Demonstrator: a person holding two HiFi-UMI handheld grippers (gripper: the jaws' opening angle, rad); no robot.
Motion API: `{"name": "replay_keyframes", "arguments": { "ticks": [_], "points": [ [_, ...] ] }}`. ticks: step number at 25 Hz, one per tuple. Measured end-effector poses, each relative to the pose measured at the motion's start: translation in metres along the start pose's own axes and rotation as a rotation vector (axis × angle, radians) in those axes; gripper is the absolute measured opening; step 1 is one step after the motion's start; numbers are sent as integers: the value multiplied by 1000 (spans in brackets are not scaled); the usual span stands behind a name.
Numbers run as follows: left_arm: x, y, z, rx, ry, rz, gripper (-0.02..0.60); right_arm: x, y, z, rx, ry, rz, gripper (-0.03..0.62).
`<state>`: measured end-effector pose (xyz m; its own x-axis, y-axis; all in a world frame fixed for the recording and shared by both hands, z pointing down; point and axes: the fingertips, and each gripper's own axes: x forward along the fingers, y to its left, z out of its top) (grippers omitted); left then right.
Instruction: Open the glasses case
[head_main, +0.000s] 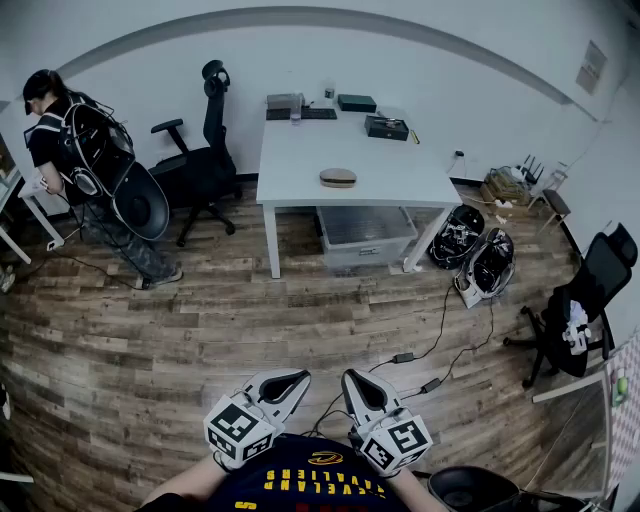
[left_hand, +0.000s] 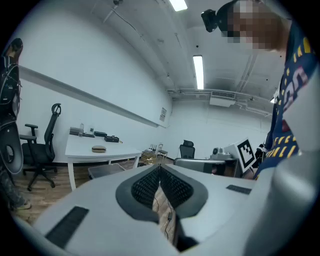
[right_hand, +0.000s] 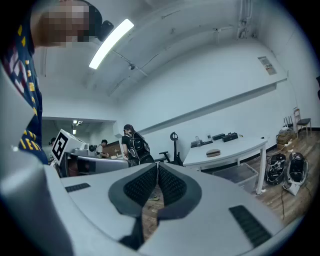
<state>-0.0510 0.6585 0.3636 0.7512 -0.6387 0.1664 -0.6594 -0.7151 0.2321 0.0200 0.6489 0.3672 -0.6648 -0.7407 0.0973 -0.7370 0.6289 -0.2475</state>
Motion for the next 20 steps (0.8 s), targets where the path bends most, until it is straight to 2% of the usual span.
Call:
{"name": "replay_keyframes", "arguments": {
  "ticks": [10,15,20],
  "points": [
    [13,-28,-13,-11,26,35,14,-28,-15,-9,30,3,36,23],
    [13,-13,-19,-87,44,70,14,-22,-24,-17,105,19,36,25],
    [24,3,-27,-121,66,69,14,-3,-33,-25,124,57,52,25]
  ]
}}
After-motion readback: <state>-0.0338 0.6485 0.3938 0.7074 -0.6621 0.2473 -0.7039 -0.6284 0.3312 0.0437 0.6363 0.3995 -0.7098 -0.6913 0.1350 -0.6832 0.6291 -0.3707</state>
